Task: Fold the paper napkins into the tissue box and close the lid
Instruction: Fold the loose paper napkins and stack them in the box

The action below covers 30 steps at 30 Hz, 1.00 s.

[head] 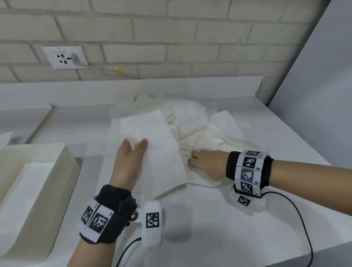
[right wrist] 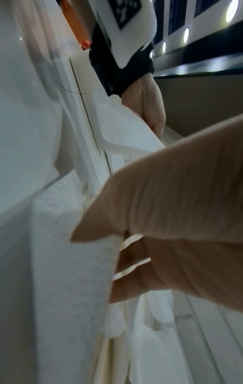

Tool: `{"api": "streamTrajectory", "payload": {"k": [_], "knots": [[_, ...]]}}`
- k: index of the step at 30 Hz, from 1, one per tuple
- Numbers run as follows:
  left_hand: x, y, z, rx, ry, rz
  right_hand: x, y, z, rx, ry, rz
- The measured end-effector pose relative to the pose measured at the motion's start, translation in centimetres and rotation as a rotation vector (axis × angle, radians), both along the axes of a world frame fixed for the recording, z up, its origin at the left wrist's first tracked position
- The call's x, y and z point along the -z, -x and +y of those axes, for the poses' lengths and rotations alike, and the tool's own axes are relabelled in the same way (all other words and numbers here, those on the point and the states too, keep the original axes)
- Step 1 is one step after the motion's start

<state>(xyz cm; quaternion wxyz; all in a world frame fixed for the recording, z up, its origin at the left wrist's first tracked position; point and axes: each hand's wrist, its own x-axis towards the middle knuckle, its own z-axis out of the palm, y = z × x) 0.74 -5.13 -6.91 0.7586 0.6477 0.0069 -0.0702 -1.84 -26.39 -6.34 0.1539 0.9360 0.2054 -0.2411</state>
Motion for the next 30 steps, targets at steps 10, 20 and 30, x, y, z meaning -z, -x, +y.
{"api": "streamTrajectory", "payload": {"k": [10,20,30], "knots": [[0.0,0.2,0.9,-0.058,0.055,-0.117,-3.9,-1.2,-1.2,0.157,-0.144,-0.268],[-0.4,-0.7,0.9,-0.15,-0.113,-0.265,-9.9,-1.1,-0.1,0.221,-1.166,-0.607],[-3.4,1.1,-0.7,-0.012,0.038,-0.336,-8.2,-2.6,4.0,0.416,-1.578,-0.345]]}}
